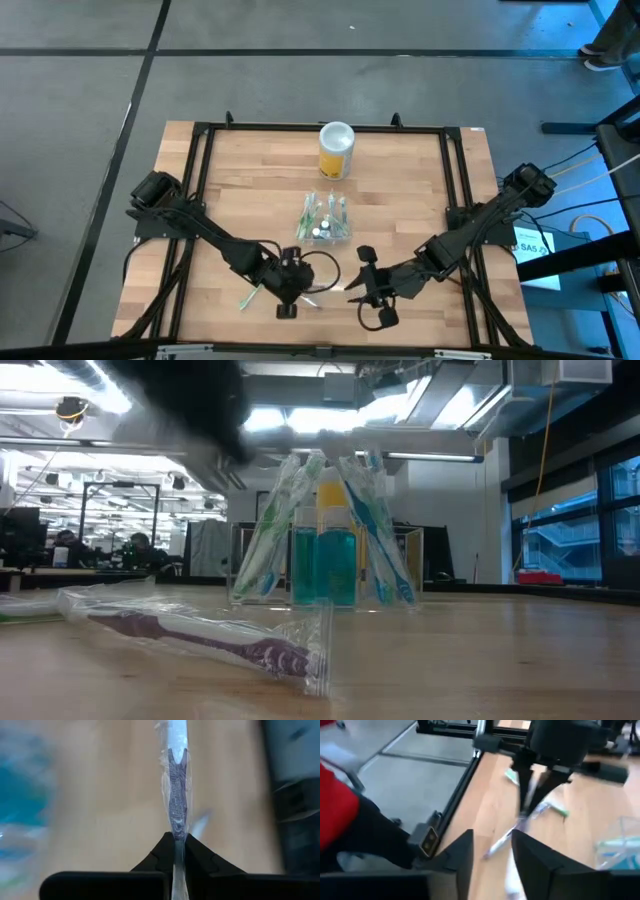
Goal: Pick & Place toothbrushing station
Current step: Put the purple toothbrush into the transparent organizer
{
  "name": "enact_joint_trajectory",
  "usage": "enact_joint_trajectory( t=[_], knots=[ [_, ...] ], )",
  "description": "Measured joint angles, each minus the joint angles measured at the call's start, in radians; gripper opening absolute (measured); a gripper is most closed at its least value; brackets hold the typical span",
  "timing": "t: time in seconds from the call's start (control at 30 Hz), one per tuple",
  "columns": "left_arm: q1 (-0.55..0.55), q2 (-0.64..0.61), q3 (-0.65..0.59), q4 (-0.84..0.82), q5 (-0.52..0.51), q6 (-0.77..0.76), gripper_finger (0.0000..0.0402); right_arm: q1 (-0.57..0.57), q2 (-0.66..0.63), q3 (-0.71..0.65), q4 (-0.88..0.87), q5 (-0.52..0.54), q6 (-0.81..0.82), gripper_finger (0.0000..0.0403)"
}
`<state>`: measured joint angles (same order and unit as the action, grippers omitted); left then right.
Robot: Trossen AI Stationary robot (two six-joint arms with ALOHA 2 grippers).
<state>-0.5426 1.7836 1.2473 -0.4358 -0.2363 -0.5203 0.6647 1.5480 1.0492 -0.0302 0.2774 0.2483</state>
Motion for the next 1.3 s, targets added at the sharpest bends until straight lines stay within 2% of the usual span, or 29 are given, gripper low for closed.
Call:
enact_joint_trajectory(
  t=[0.1, 0.2, 0.47, 0.57, 0.7, 0.8, 0.97, 1.17, 1.3],
  knots=[
    [0.000, -0.001, 0.001, 0.115, 0.077, -0.021, 0.0014, 0.006, 0.003, 0.000, 0.010, 0.017, -0.090, 0.0156],
    [0.004, -0.001, 0.001, 0.171, 0.106, -0.064, 0.0014, 0.023, 0.003, 0.000, 0.056, 0.076, -0.170, 0.0162],
    [0.048, -0.001, 0.001, 0.307, 0.113, -0.177, 0.0014, 0.081, 0.003, 0.000, 0.098, 0.171, -0.367, 0.0123],
    [0.070, -0.001, 0.001, 0.417, 0.169, -0.177, 0.0014, 0.099, 0.003, 0.000, 0.098, 0.206, -0.410, 0.0106],
    [0.098, -0.001, 0.001, 0.462, 0.227, -0.188, 0.0014, 0.115, 0.003, 0.000, 0.098, 0.257, -0.415, 0.0097],
    [0.113, -0.001, 0.001, 0.440, 0.233, -0.200, 0.0014, 0.118, 0.003, 0.000, 0.098, 0.266, -0.421, 0.0110],
    [0.138, -0.001, 0.001, 0.437, 0.259, -0.247, 0.0014, 0.123, 0.002, 0.000, 0.073, 0.269, -0.484, 0.0159],
    [0.186, -0.001, 0.001, 0.439, 0.372, -0.412, 0.0014, 0.152, 0.002, 0.000, 0.045, 0.501, -0.642, 0.0182],
    [0.216, -0.002, 0.001, 0.448, 0.380, -0.456, 0.0015, 0.162, 0.014, 0.000, 0.022, 0.596, -0.710, 0.0176]
  ],
)
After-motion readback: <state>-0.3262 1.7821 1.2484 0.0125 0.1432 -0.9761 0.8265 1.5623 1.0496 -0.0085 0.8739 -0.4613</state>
